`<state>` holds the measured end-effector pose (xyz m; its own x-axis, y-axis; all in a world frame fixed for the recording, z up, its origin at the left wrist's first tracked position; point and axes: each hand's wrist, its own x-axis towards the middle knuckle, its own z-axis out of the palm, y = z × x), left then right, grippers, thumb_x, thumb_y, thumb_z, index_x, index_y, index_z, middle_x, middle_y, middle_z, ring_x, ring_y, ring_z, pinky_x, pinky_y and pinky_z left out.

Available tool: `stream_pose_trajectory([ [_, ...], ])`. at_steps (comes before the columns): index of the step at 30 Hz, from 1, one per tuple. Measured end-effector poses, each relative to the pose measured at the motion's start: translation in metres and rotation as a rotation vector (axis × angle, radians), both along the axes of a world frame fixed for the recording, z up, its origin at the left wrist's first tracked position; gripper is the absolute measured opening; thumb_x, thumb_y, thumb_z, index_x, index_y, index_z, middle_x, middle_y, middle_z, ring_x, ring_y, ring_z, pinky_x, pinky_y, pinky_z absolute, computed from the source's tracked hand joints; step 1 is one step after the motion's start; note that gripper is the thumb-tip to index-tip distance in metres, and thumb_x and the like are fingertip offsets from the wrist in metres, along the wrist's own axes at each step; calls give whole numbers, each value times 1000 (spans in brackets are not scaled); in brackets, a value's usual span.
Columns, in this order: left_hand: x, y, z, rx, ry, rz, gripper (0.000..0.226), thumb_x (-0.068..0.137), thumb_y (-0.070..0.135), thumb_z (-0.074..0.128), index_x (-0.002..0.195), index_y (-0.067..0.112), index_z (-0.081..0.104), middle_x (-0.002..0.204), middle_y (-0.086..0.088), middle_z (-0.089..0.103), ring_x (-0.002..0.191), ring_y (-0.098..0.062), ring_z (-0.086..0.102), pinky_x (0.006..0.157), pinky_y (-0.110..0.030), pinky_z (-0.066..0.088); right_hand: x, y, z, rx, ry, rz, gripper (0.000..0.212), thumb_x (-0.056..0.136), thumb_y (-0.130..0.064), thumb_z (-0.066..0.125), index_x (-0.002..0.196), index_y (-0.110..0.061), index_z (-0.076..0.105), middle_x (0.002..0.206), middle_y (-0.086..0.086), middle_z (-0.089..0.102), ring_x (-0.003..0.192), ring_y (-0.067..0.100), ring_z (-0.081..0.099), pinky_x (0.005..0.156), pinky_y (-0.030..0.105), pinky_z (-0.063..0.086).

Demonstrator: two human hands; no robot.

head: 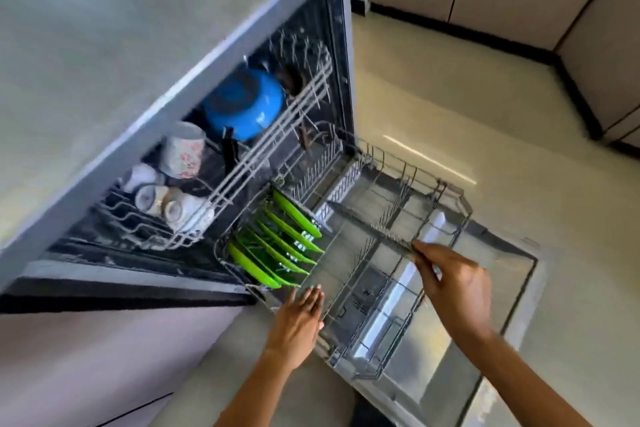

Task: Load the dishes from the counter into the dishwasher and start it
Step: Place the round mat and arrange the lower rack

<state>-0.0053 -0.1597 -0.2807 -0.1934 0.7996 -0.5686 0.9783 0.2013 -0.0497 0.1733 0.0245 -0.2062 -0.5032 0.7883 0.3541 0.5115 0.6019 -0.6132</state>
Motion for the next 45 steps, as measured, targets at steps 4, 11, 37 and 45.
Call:
stream_pose_trajectory([
  [4, -19, -14, -67, -197, -39, -50, 57, 104, 32, 24, 151, 6, 5, 159, -9, 3, 146, -20, 3, 117, -41, -4, -29, 11, -48, -40, 26, 37, 16, 75, -5, 76, 90, -8, 74, 83, 3, 74, 61, 14, 68, 58, 16, 47],
  [11, -23, -30, -114, -441, -117, -6, 63, 102, 39, 29, 152, 8, 5, 159, -9, 3, 146, -22, 6, 118, -39, 3, -63, 25, -90, -121, -3, 74, 15, 81, -12, 73, 96, -14, 73, 89, 0, 74, 70, 19, 70, 55, 34, 56],
  [37, -22, -38, -115, -368, -218, 16, 57, 104, 26, 32, 151, 5, 7, 159, -10, 3, 145, -29, 10, 118, -44, 3, -206, 79, -98, -346, -219, 139, 16, 90, -20, 62, 102, -15, 71, 92, 6, 73, 83, 25, 67, 79, 35, 53],
  [45, -25, -40, -110, -348, -261, 39, 56, 104, 27, 31, 151, 7, 9, 159, -8, 3, 145, -27, 10, 118, -42, 3, -204, 88, -87, -307, -214, 134, 18, 89, -24, 63, 102, -15, 72, 78, 0, 66, 68, 15, 57, 63, 20, 36],
])
